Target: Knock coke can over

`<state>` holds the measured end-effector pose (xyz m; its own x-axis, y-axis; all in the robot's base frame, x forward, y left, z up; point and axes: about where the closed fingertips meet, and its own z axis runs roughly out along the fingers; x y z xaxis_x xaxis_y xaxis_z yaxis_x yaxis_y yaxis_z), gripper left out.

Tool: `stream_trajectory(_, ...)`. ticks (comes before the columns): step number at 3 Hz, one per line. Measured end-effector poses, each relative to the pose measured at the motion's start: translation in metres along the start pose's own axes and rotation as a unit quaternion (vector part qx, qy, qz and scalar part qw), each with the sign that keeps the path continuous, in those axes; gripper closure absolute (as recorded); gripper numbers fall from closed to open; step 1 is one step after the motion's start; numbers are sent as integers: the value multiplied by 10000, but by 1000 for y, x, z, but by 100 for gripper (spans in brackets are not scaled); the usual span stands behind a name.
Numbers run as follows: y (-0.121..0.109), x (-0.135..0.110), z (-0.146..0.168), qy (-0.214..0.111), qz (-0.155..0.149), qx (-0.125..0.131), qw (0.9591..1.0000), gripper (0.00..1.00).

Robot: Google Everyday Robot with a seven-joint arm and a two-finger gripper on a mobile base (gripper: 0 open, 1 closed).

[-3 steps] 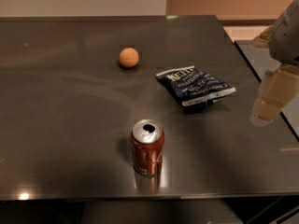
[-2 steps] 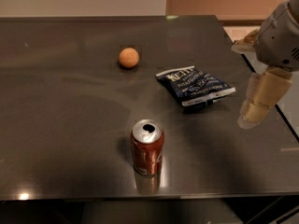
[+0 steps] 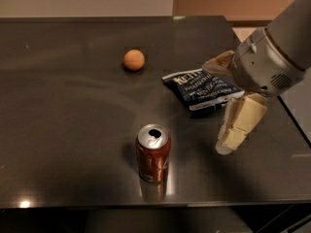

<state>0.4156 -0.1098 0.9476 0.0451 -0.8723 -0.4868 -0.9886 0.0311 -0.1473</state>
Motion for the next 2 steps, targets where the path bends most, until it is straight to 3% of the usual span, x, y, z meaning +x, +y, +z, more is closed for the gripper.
stream_trajectory(2, 29, -29, 48, -489, -485, -530, 9962, 0)
